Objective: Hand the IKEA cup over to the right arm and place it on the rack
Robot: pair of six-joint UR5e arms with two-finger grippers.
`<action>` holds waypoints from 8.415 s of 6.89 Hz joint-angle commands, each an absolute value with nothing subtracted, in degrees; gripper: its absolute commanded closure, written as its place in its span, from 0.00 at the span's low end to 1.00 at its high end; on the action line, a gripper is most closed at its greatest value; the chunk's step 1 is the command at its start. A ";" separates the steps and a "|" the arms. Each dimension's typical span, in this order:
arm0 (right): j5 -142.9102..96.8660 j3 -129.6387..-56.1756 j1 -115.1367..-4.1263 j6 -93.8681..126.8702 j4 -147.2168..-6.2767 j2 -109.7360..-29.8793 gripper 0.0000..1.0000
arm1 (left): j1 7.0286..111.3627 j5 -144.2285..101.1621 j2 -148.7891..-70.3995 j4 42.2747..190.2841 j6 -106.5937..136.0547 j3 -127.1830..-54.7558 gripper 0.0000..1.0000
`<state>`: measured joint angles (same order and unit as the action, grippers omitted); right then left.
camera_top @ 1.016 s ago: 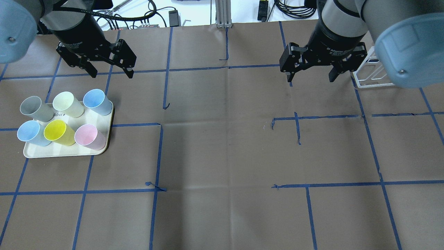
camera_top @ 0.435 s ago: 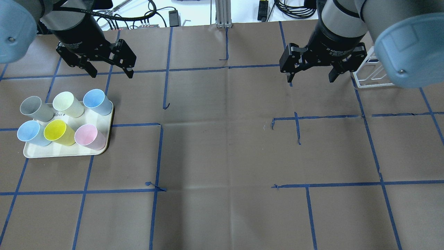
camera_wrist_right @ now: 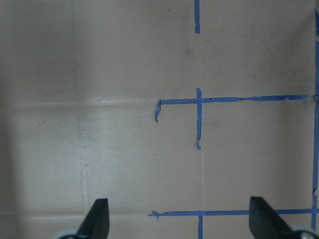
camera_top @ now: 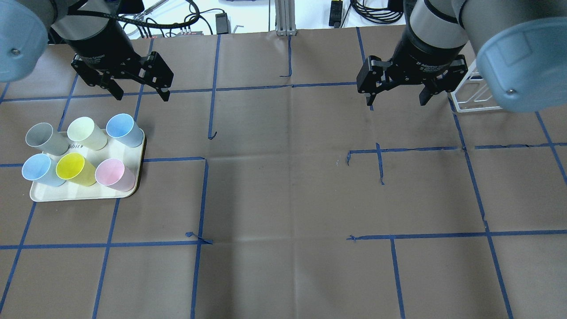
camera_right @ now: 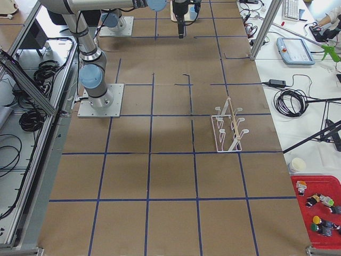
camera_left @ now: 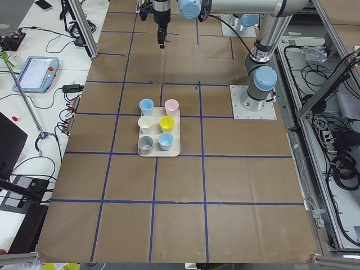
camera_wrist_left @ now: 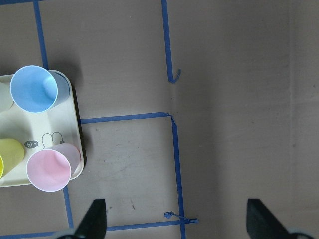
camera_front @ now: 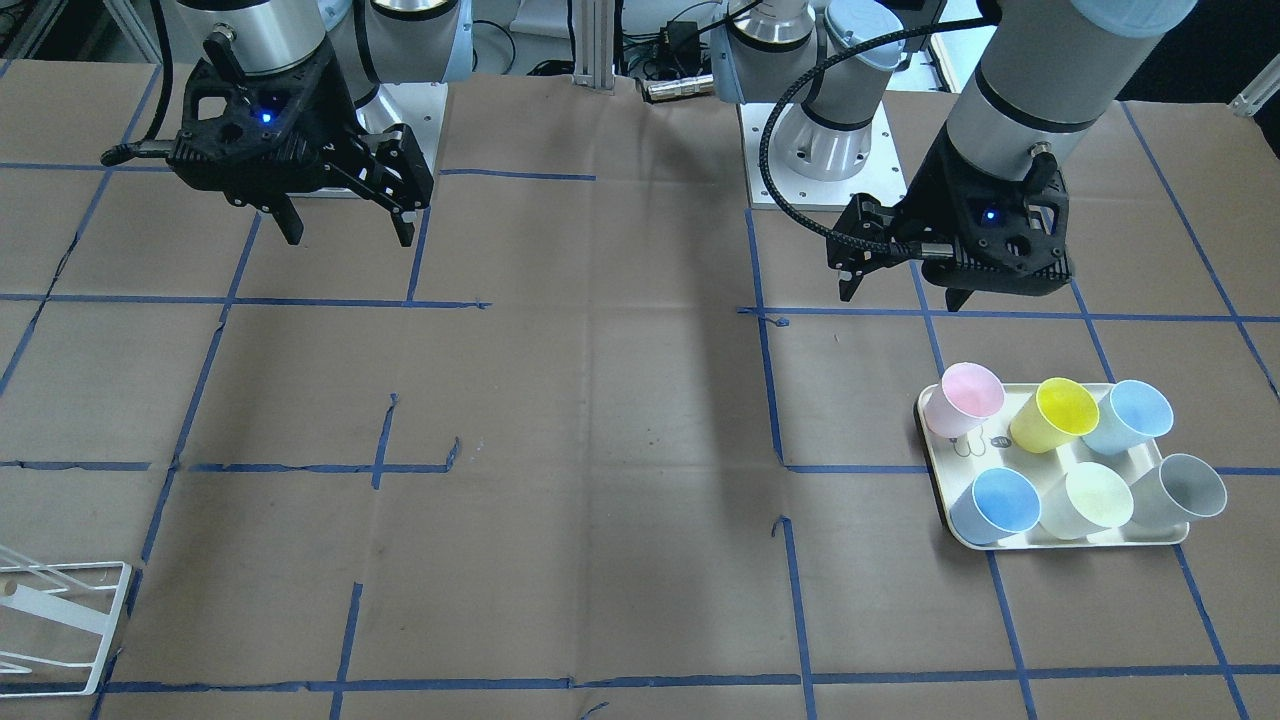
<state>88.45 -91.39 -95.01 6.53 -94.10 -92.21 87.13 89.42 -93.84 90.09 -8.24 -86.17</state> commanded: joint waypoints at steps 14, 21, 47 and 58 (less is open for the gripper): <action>88.59 -91.32 -95.01 6.59 -94.31 -92.11 0.00 | 72.69 89.12 -104.40 75.37 -20.74 -87.52 0.00; 88.68 -91.14 -95.01 6.50 -94.39 -92.11 0.00 | 72.86 89.21 -113.19 61.54 -18.81 -94.74 0.01; 88.16 -91.14 -95.01 6.77 -96.14 -92.11 0.00 | 73.47 90.36 -103.81 81.47 -21.79 -83.32 1.00; 87.45 -91.49 -94.92 7.29 -111.76 -90.97 0.00 | 76.46 47.24 -98.35 64.73 -53.06 -94.73 1.00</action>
<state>87.69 -91.46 -94.86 7.10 -106.94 -91.08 75.96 52.49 -98.64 69.46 -49.54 -92.45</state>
